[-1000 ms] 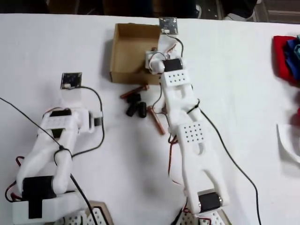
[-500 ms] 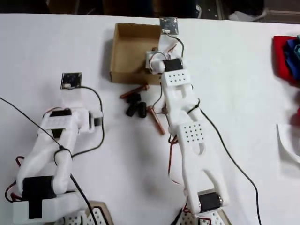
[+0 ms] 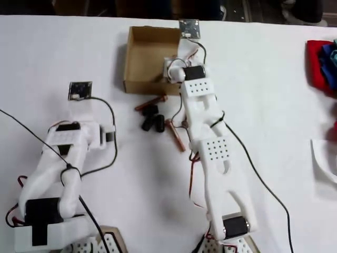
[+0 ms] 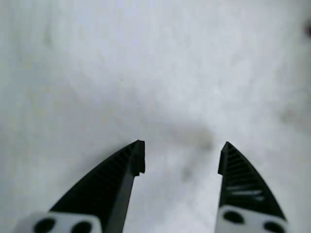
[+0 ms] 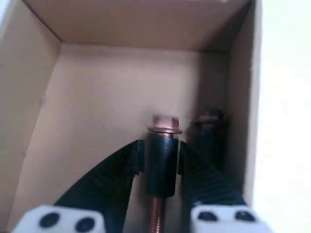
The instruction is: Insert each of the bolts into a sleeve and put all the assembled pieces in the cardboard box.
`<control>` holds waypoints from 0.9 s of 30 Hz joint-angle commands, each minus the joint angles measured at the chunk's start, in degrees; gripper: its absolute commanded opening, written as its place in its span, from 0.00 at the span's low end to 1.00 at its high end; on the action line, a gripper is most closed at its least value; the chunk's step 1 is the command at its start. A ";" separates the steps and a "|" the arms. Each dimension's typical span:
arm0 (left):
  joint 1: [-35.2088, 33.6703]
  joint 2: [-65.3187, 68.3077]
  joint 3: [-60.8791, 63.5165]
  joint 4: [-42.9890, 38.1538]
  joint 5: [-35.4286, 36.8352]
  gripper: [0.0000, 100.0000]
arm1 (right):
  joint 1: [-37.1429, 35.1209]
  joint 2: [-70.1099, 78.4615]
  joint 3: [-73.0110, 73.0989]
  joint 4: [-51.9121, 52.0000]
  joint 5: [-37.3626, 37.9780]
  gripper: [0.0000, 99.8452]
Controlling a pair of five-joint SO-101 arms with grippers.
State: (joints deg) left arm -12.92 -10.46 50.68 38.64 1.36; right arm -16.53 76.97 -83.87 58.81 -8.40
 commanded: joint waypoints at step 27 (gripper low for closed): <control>-5.89 -0.35 -6.20 5.27 0.18 0.26 | -1.45 -27.12 -1.76 42.86 0.62 0.11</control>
State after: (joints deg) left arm -17.76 -10.46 46.90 43.38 1.45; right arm -17.67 56.92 -89.32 99.69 -8.31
